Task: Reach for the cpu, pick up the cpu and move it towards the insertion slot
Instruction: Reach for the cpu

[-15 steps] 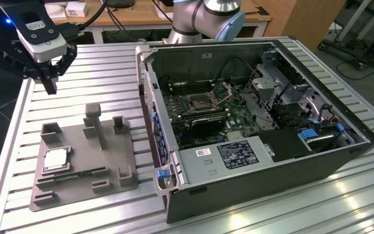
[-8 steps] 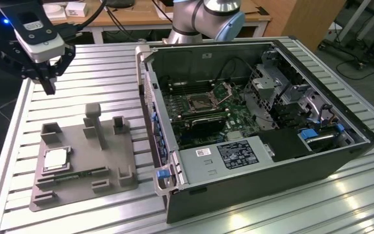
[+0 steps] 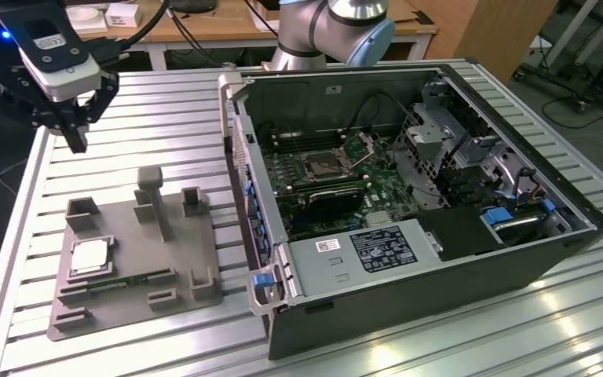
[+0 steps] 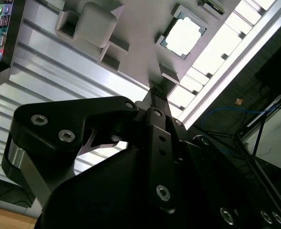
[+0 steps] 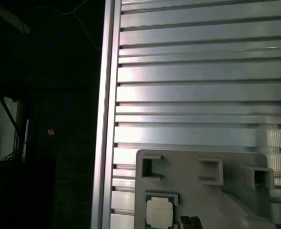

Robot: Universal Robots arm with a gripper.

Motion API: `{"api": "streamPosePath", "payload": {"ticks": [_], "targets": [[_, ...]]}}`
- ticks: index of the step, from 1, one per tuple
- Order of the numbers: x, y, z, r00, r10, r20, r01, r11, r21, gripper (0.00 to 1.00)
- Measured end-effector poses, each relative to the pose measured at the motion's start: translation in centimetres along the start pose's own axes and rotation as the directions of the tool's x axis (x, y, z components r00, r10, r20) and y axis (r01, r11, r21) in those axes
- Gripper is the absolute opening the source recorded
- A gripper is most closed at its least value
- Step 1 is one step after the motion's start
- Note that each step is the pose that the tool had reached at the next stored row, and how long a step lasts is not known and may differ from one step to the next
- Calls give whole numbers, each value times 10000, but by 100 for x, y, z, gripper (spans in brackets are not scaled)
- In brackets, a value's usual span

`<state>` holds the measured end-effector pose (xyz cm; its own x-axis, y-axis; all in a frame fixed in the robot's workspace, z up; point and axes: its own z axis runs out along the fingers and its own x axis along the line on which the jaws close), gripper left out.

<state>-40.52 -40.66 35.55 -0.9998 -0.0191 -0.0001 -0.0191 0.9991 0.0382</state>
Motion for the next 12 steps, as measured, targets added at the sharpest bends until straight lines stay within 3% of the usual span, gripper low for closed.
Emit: {"api": "streamPosePath", "payload": {"ticks": [12], "targets": [[32,0,4,10000,0,1,0,10000,-1,11]]}}
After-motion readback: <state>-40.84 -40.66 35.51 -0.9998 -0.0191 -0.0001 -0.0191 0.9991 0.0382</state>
